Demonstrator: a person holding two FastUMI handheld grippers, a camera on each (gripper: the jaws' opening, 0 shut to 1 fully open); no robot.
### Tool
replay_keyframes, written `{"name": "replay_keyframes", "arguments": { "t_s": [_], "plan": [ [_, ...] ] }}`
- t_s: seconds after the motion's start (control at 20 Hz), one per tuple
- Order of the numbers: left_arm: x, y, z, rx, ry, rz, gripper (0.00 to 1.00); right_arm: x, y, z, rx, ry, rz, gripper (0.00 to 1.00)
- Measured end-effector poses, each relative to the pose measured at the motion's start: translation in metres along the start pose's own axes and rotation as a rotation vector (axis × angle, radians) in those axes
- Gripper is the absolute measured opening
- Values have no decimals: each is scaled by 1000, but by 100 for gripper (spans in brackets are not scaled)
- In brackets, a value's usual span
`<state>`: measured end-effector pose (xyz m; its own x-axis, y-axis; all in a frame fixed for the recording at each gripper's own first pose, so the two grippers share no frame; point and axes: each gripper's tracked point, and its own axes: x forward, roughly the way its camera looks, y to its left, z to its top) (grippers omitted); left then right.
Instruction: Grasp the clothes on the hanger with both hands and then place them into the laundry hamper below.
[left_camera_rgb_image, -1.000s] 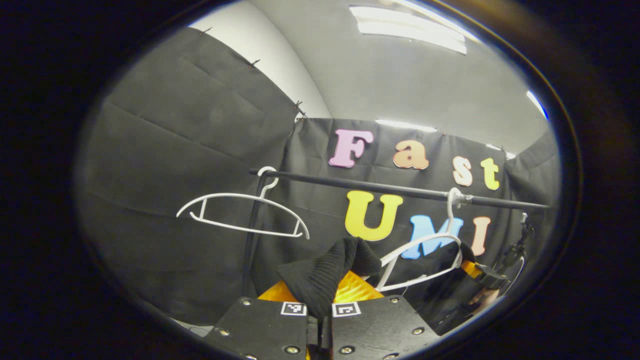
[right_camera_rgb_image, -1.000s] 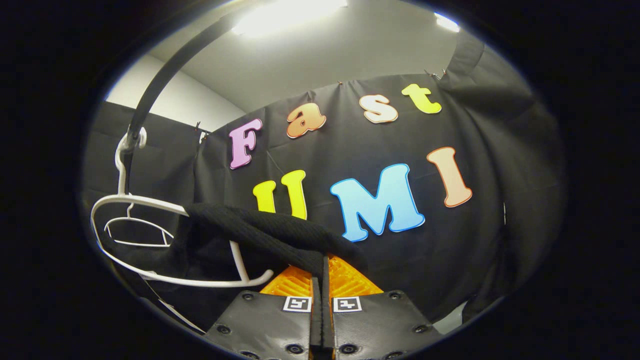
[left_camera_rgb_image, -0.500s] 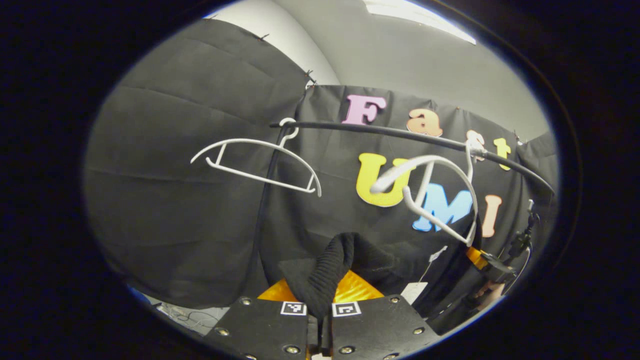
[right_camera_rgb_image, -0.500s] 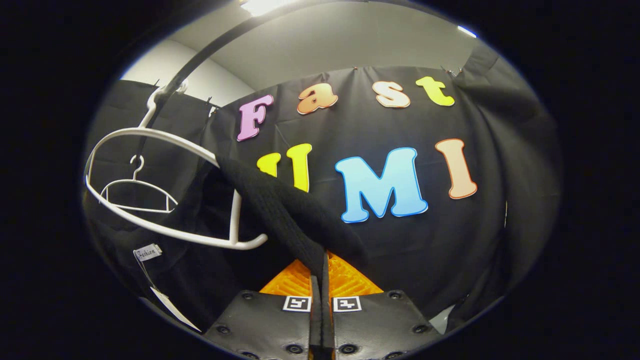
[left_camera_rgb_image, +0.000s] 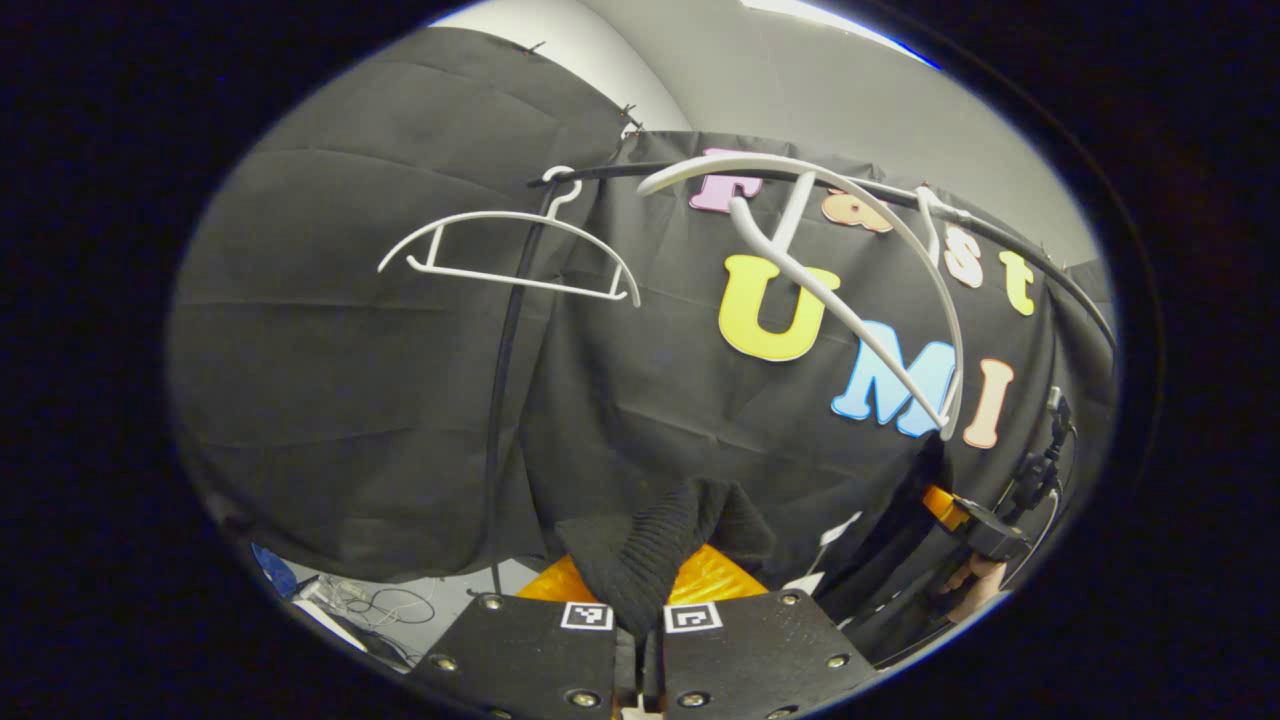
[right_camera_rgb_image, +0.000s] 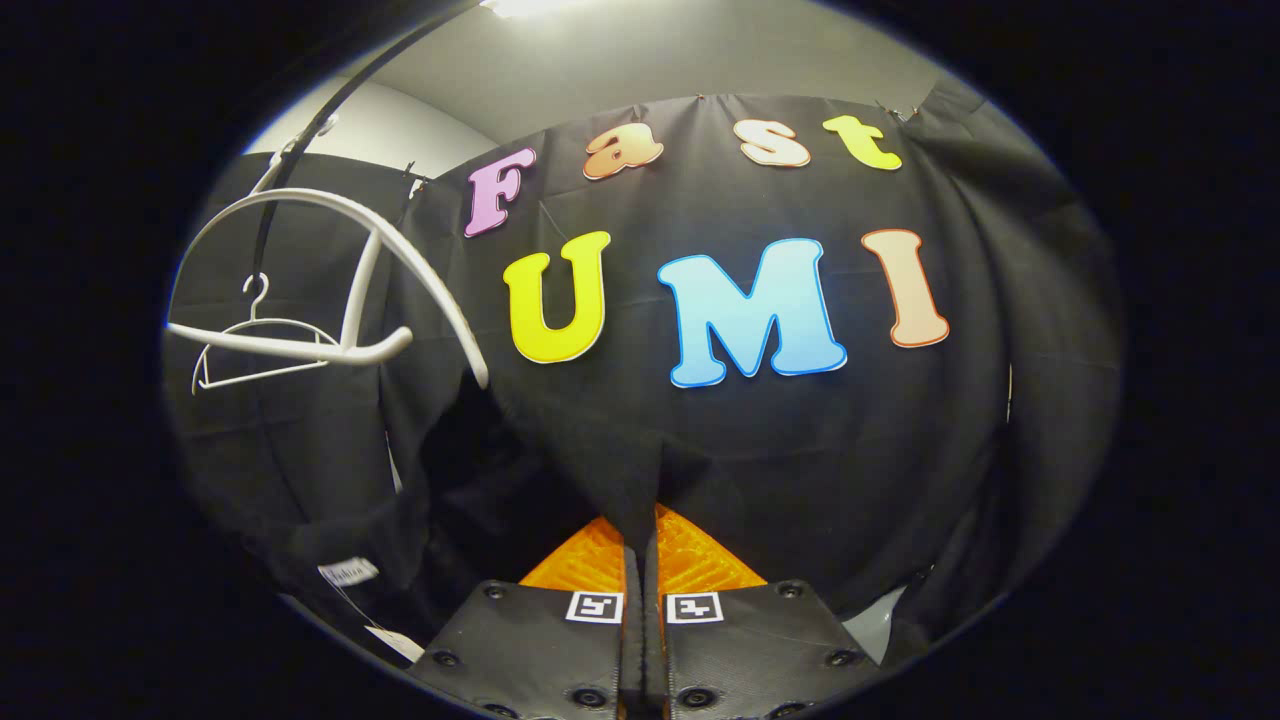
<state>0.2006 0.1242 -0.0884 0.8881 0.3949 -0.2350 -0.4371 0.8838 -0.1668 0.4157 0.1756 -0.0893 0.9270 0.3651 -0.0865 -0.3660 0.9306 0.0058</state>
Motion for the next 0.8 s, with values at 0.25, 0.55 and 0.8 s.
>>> {"name": "replay_keyframes", "arguments": {
  "t_s": [0.25, 0.55, 0.8],
  "plan": [
    [-2, 2, -14, 76, 26, 57, 2, -23, 6, -18, -28, 16, 61, 2],
    [-31, 12, -31, 125, 71, 19, 3, -78, 10, -35, -69, 61, 72, 0],
    [-60, 36, -35, 190, 116, -121, 3, -127, 14, -42, -86, 103, -22, 2]
  ]
}}
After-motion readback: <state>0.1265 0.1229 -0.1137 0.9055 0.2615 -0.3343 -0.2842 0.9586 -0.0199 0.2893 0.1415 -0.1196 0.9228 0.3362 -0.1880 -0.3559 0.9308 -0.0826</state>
